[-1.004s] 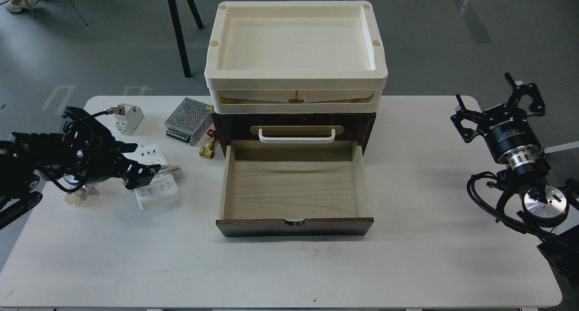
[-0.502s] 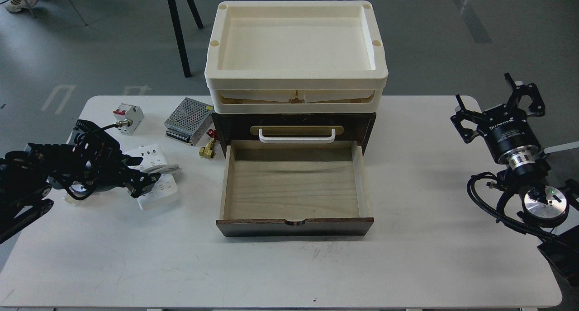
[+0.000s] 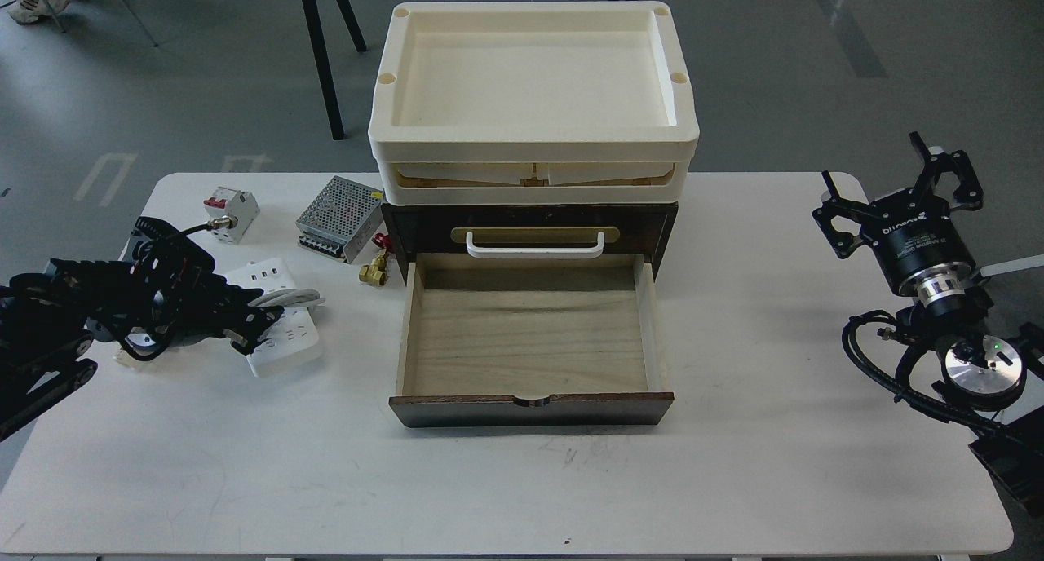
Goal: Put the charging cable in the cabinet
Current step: 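Close the left gripper on the white charger and lift it, then carry the charger with the left gripper over the open drawer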
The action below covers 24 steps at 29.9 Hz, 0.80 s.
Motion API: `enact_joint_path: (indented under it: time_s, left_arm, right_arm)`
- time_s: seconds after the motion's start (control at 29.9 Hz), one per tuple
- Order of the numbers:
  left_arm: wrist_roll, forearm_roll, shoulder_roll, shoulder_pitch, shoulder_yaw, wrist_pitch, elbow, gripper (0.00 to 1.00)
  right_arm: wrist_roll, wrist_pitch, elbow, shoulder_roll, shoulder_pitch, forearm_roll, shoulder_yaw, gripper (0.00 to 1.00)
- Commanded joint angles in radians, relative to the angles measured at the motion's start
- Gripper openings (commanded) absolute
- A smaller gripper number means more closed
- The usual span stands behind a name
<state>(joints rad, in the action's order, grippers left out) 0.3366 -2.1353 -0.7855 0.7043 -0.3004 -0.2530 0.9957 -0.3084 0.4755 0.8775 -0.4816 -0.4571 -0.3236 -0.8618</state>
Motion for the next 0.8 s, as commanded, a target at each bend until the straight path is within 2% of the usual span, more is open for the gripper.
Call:
enact_joint_path:
  time_s: [0.0,0.17,0.4,0.64,0.77]
  left_arm:
    - [-0.007,0.000,0.003,0.001,0.000,-0.002,0.001,0.20]
    - [-0.005,0.002,0.003,0.004,-0.002,-0.002,0.011,0.09]
    - [0.001,0.002,-0.017,0.018,-0.006,-0.002,0.037,0.02]
    - [-0.001,0.003,-0.168,0.099,-0.006,-0.008,0.165,0.01]
    - [0.004,0.002,-0.262,0.147,-0.008,-0.008,0.199,0.01]
  right_arm:
    - [0.000,0.000,0.000,0.001,0.000,0.000,0.001,1.00]
    - [0.000,-0.002,0.000,0.001,0.000,0.000,0.003,1.00]
    - [0.000,-0.026,-0.002,0.003,0.000,0.001,0.001,1.00]
    - [0.000,-0.037,-0.003,0.006,0.000,0.001,0.003,1.00]
    - [0.000,-0.038,-0.003,0.006,0.000,0.001,0.001,1.00]
